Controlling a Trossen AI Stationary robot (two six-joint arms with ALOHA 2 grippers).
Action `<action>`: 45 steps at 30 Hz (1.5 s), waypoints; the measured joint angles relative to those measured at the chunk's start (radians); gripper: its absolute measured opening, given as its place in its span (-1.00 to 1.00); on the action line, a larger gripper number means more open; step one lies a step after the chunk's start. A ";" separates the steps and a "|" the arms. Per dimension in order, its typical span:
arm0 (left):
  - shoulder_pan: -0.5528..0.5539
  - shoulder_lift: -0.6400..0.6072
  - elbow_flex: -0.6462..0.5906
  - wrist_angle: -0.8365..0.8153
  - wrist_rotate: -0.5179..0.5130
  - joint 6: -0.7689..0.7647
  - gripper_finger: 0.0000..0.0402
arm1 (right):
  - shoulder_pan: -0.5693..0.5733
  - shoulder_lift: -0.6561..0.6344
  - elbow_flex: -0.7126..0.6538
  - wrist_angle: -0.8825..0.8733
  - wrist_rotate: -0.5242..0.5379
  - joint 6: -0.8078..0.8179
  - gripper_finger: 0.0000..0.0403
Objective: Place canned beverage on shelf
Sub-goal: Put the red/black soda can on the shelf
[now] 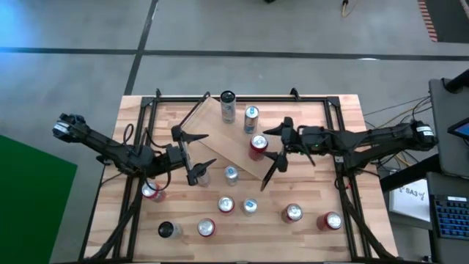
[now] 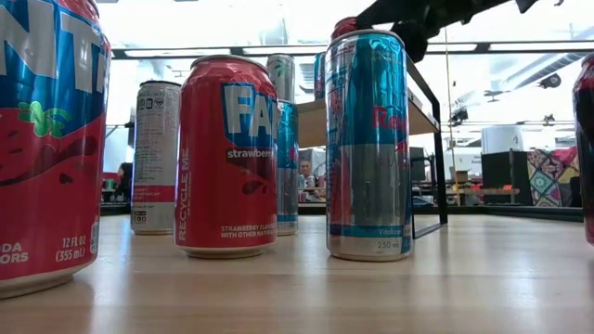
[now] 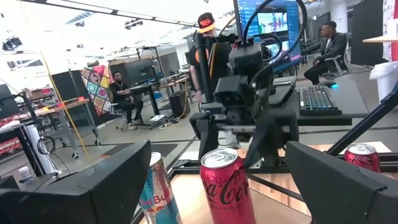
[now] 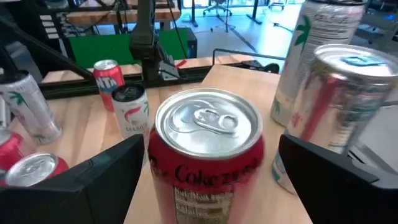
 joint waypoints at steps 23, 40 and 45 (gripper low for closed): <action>0.048 0.237 0.000 0.118 0.060 -0.066 0.59 | 0.000 -0.059 0.235 -0.215 -0.002 -0.010 0.20; 0.212 0.480 0.071 0.211 0.112 -0.087 -0.90 | 0.000 -0.028 0.303 -0.343 -0.001 -0.040 -0.94; 0.227 0.548 0.125 0.208 0.112 -0.062 -0.98 | 0.000 -0.027 0.301 -0.364 -0.001 -0.034 -0.94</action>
